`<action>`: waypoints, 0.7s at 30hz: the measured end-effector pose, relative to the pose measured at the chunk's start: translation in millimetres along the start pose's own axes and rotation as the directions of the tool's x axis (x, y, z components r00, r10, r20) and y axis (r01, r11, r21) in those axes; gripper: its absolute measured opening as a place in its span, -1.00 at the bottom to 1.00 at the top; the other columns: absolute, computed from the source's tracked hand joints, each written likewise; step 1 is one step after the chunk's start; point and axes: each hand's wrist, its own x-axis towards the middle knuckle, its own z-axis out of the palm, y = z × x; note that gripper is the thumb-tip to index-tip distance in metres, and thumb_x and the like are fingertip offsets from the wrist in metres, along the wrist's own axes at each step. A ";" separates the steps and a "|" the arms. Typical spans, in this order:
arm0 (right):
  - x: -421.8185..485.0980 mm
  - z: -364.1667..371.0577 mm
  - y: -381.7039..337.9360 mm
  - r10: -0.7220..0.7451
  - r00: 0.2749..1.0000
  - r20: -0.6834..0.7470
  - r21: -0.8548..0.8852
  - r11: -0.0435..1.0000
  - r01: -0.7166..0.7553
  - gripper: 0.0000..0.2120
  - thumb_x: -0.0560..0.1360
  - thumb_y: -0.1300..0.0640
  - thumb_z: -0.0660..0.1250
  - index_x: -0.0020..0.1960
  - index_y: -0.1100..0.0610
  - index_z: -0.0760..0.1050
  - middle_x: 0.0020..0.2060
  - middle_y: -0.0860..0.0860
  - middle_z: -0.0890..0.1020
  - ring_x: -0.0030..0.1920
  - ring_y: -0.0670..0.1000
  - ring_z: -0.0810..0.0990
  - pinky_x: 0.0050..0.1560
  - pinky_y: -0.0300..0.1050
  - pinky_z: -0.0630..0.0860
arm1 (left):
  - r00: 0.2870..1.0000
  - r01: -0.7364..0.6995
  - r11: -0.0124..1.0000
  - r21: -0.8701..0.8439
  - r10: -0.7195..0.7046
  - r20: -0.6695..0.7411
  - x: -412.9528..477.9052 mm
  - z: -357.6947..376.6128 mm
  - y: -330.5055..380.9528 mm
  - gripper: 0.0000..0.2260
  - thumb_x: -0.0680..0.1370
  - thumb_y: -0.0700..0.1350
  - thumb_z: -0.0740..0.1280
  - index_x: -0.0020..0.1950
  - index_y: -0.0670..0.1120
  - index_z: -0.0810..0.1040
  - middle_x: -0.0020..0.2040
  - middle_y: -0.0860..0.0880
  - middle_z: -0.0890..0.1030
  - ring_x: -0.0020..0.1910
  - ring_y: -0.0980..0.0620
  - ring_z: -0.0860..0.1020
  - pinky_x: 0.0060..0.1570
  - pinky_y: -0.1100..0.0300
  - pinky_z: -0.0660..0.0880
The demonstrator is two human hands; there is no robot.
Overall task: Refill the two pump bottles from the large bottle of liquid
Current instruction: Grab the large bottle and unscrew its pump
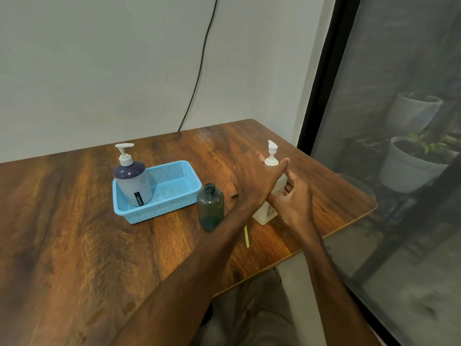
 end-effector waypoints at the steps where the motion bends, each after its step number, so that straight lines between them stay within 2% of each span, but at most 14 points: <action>1: -0.7 -0.2 0.0 0.001 1.000 0.001 -0.005 1.000 -0.001 -0.19 0.15 -0.20 0.54 0.36 -0.10 0.43 -0.08 -0.55 0.56 -0.01 -0.45 0.58 -0.24 -0.47 0.54 | 1.000 0.003 1.000 -0.010 -0.003 0.016 -0.2 2.1 -0.9 -0.56 0.39 0.28 0.59 -0.27 0.11 0.38 -0.29 0.15 0.49 -0.27 0.13 0.53 -0.19 0.06 0.56; 3: -1.2 -4.0 -2.1 -0.004 1.000 0.026 -0.028 1.000 0.005 -0.23 0.18 -0.20 0.54 0.35 -0.10 0.44 -0.06 -0.49 0.60 0.01 -0.40 0.60 -0.19 -0.41 0.58 | 0.998 0.017 0.999 -0.034 -0.014 0.066 -0.9 2.8 -6.6 -0.55 0.39 0.35 0.56 -0.05 0.08 0.48 -0.08 0.12 0.57 -0.04 0.07 0.59 -0.03 0.10 0.57; 4: -0.1 -7.6 -4.6 -0.007 0.998 0.063 -0.053 0.999 0.010 -0.26 0.20 -0.18 0.56 0.34 -0.11 0.44 -0.03 -0.41 0.62 0.04 -0.34 0.62 -0.13 -0.35 0.60 | 0.994 0.032 0.998 -0.058 -0.026 0.103 -1.9 0.8 -10.9 -0.49 0.38 0.39 0.53 0.08 0.07 0.51 0.04 0.12 0.58 0.06 0.09 0.59 0.03 0.13 0.55; 6: 4.0 -20.8 -10.8 0.016 0.978 0.206 -0.083 0.997 0.001 -0.28 0.27 -0.07 0.61 0.37 -0.11 0.43 0.10 -0.29 0.62 0.13 -0.25 0.60 0.04 -0.26 0.59 | 0.981 0.058 0.991 -0.118 -0.035 0.192 -6.9 -8.1 -21.9 -0.38 0.41 0.42 0.47 0.30 0.07 0.48 0.21 0.13 0.56 0.16 0.13 0.56 0.10 0.17 0.54; 8: 8.0 -41.0 -15.8 0.034 0.930 0.367 -0.059 0.998 -0.013 -0.31 0.32 0.06 0.62 0.39 -0.11 0.44 0.21 -0.25 0.59 0.24 -0.21 0.55 0.16 -0.23 0.53 | 0.960 0.041 0.987 -0.158 0.005 0.279 -14.8 -18.4 -35.3 -0.40 0.49 0.33 0.44 0.41 0.08 0.40 0.29 0.14 0.51 0.21 0.14 0.54 0.15 0.17 0.54; 10: 11.2 -60.3 -22.9 0.017 0.900 0.435 -0.018 1.000 -0.010 -0.40 0.40 0.13 0.57 0.38 -0.10 0.48 0.27 -0.24 0.58 0.30 -0.20 0.52 0.22 -0.23 0.48 | 0.924 0.027 0.982 -0.184 0.046 0.379 -23.0 -26.4 -47.3 -0.44 0.53 0.19 0.39 0.48 0.10 0.32 0.34 0.13 0.47 0.24 0.13 0.50 0.19 0.13 0.54; 13: 19.1 -65.4 -32.8 -0.034 0.942 0.333 0.085 0.996 0.006 -0.63 0.49 0.13 0.49 0.27 -0.06 0.59 0.20 -0.16 0.65 0.22 -0.15 0.61 0.20 -0.18 0.59 | 0.856 -0.022 0.991 -0.132 0.087 0.510 -30.5 -31.5 -52.5 -0.30 0.51 0.06 0.40 0.57 0.12 0.15 0.46 0.05 0.39 0.36 0.05 0.43 0.29 0.05 0.49; 15: 22.8 -47.9 -39.5 -0.036 0.976 0.216 0.090 0.996 0.017 -0.71 0.44 0.01 0.54 0.15 -0.05 0.65 0.05 -0.16 0.71 0.06 -0.16 0.68 0.08 -0.19 0.64 | 0.848 -0.118 0.992 -0.043 0.123 0.515 -31.8 -29.2 -49.0 -0.19 0.48 0.08 0.49 0.60 0.10 0.10 0.49 0.00 0.36 0.40 -0.01 0.42 0.32 0.02 0.49; 18: 23.4 -16.2 -41.9 -0.043 0.999 -0.031 0.006 0.999 0.043 -0.62 0.23 -0.17 0.65 -0.03 -0.07 0.66 -0.12 -0.23 0.71 -0.13 -0.18 0.69 -0.17 -0.26 0.65 | 0.898 -0.181 0.982 0.053 0.143 0.415 -30.9 -21.1 -42.9 -0.20 0.48 0.17 0.53 0.58 0.00 0.20 0.43 -0.02 0.42 0.35 -0.02 0.48 0.30 0.04 0.54; 21: 27.2 -4.0 -36.7 -0.123 0.982 -0.143 -0.082 0.990 0.112 -0.57 0.16 -0.23 0.65 -0.08 -0.09 0.62 -0.14 -0.29 0.68 -0.16 -0.23 0.67 -0.24 -0.32 0.61 | 0.918 -0.174 0.982 0.070 0.136 0.374 -26.4 -15.5 -45.7 -0.27 0.50 0.16 0.54 0.55 -0.03 0.29 0.40 -0.02 0.49 0.35 -0.02 0.52 0.32 -0.01 0.56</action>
